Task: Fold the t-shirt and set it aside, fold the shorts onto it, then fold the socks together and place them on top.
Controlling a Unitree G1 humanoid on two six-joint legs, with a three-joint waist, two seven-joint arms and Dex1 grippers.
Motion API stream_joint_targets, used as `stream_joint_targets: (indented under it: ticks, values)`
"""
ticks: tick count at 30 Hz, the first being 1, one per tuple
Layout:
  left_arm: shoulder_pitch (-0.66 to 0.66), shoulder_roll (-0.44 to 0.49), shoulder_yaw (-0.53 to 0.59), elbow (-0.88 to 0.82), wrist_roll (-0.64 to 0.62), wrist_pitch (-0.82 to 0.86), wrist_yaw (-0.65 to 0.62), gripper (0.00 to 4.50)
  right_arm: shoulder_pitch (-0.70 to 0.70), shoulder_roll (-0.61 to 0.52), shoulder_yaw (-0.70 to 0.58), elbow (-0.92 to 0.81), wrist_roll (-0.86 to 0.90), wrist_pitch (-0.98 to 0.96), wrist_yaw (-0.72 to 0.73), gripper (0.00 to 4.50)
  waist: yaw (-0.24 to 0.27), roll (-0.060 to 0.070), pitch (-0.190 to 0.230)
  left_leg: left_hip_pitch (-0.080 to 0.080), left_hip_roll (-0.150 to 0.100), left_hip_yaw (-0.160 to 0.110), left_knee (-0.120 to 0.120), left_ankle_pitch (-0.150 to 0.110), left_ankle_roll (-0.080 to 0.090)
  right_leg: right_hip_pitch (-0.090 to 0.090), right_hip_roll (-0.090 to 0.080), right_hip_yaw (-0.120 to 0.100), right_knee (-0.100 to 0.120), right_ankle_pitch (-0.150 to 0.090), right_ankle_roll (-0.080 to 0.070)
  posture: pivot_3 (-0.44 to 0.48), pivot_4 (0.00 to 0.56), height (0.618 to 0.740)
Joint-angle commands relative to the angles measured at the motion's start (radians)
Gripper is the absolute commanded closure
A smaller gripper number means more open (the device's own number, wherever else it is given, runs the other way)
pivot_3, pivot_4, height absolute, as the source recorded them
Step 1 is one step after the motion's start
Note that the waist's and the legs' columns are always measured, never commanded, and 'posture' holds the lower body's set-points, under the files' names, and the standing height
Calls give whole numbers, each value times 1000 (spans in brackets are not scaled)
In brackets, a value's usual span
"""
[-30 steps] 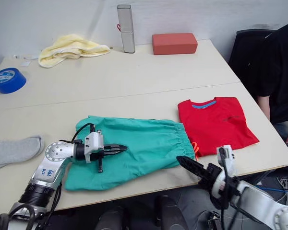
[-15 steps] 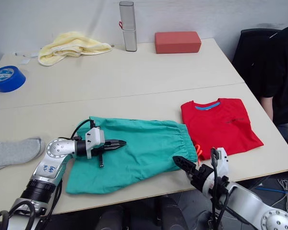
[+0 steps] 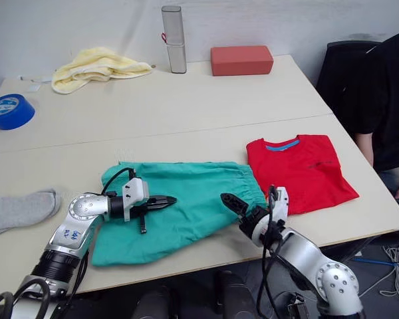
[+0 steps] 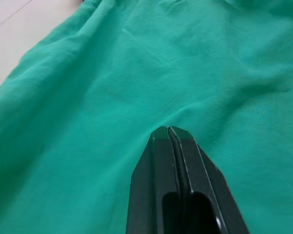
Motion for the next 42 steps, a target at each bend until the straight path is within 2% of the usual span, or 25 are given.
stream_joint_targets:
  ticks: [1,7,11,18,21,25,27,31,35,38,42]
  values:
    - [0,-5,5,-10,-1,-7,4,4500,-26,32,13,63,-107,6,34,893,0,0,0,0,0,0,0,0,0,0,0,0,0,0,0,0,150,740]
    - [-9,-21,5,8,3,-18,13,4500,-84,57,-34,106,-263,1,130,3090,3,0,0,0,0,0,0,1,1,0,0,0,0,1,0,0,150,740]
    - [-15,-29,20,7,-11,-24,20,4500,-112,28,-83,95,-397,-27,234,4467,4,0,0,-1,0,0,0,0,1,-1,-1,-1,0,1,0,0,150,740]
    - [17,-11,65,-49,-22,32,68,4500,-160,-57,-111,75,-573,18,371,4467,3,1,0,-2,-1,0,0,-1,0,-1,-1,-1,0,2,2,0,150,740]
    - [31,-12,81,-46,13,53,145,4500,-196,-161,-24,48,-855,-54,494,4467,3,3,1,-3,-1,0,0,-1,0,-2,-1,-1,0,1,2,0,150,740]
    - [37,-17,76,-54,37,103,199,4500,-256,-209,94,21,-1106,-143,631,4467,4,3,1,-3,-1,0,0,-1,0,-2,-1,-2,-1,2,2,0,150,740]
    - [48,-15,76,-70,31,122,201,4500,-296,-243,188,4,-1286,-245,721,4467,3,3,1,-2,-1,-1,0,-1,-1,-2,-1,-2,0,2,2,0,150,740]
    - [63,-4,76,-84,25,146,196,4500,-367,-260,327,17,-1527,-385,857,4467,1,3,1,-2,-1,0,0,-1,-1,-2,-1,-3,0,2,2,0,150,740]
    - [68,-1,89,-89,15,175,202,4500,-425,-261,460,87,-1758,-607,993,4467,3,3,1,-2,-1,0,0,0,-3,-2,-1,-3,0,2,2,0,150,740]
    - [74,4,94,-92,11,186,200,4500,-432,-242,510,136,-1837,-709,1060,4467,3,3,1,-2,-1,0,1,0,-4,-2,-1,-4,0,1,1,0,150,740]
    - [78,10,99,-88,5,194,199,4500,-434,-188,537,195,-1877,-742,1121,4467,1,3,1,-1,-1,2,1,0,-4,-2,-1,-4,1,1,1,0,150,740]
